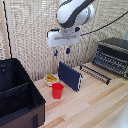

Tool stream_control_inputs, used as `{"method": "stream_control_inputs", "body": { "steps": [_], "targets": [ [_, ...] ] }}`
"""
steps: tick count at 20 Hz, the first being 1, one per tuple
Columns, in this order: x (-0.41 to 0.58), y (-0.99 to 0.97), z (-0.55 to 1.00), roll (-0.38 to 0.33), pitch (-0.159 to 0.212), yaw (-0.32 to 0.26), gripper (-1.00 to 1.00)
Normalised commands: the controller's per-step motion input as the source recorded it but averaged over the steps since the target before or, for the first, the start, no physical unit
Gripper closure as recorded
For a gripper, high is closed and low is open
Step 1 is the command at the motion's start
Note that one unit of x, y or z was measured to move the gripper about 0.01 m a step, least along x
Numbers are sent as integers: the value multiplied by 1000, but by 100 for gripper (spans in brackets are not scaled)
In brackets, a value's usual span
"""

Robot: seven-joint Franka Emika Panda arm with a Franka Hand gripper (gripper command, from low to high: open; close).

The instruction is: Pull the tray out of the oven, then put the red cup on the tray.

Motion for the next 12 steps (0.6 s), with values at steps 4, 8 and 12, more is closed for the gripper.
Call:
{"method": "stream_control_inputs", "body": {
  "steps": [4, 8, 12],
  "targets": [
    [38, -368, 61, -234, -27, 123, -100],
    [-77, -505, 119, -273, -61, 80, -100],
    [-51, -461, 86, -285, -53, 86, -100]
  ]
}}
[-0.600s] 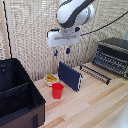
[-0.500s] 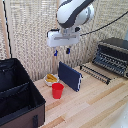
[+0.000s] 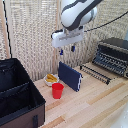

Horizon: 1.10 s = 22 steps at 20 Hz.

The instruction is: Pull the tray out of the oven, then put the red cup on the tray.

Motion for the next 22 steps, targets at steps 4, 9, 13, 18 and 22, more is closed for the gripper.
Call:
{"method": "stream_control_inputs", "body": {
  "steps": [4, 9, 13, 18, 22],
  "targets": [
    [-24, -427, 47, -289, -48, 95, -100],
    [-10, -406, 2, -296, -42, 102, -100],
    [-10, -369, 0, -308, -40, 113, -100],
    [-2, -366, 0, -339, -8, 90, -100],
    [0, -341, 0, -375, 0, 39, -100]
  ]
}}
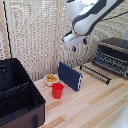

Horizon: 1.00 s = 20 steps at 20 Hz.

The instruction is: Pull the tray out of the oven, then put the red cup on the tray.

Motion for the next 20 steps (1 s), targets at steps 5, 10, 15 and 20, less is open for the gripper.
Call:
{"method": "stream_control_inputs", "body": {
  "steps": [5, 10, 15, 20],
  "targets": [
    [13, -331, -15, -374, 4, 42, -100],
    [94, -358, -115, -348, 40, 57, -100],
    [147, -363, -176, -300, 109, 58, -100],
    [137, -393, -125, -239, 135, 20, -100]
  ]
}}
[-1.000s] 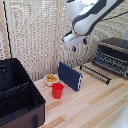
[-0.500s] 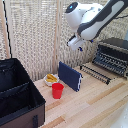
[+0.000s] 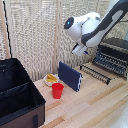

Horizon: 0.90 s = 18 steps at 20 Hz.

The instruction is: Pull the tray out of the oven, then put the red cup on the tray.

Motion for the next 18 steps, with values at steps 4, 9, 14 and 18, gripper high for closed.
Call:
{"method": "stream_control_inputs", "body": {
  "steps": [4, 9, 14, 18],
  "targets": [
    [193, -432, -135, -193, 112, 0, -100],
    [240, -478, -134, -132, 43, 1, -100],
    [227, -513, -152, -90, 23, 5, -100],
    [123, -700, -201, 31, 0, -6, -100]
  ]
}}
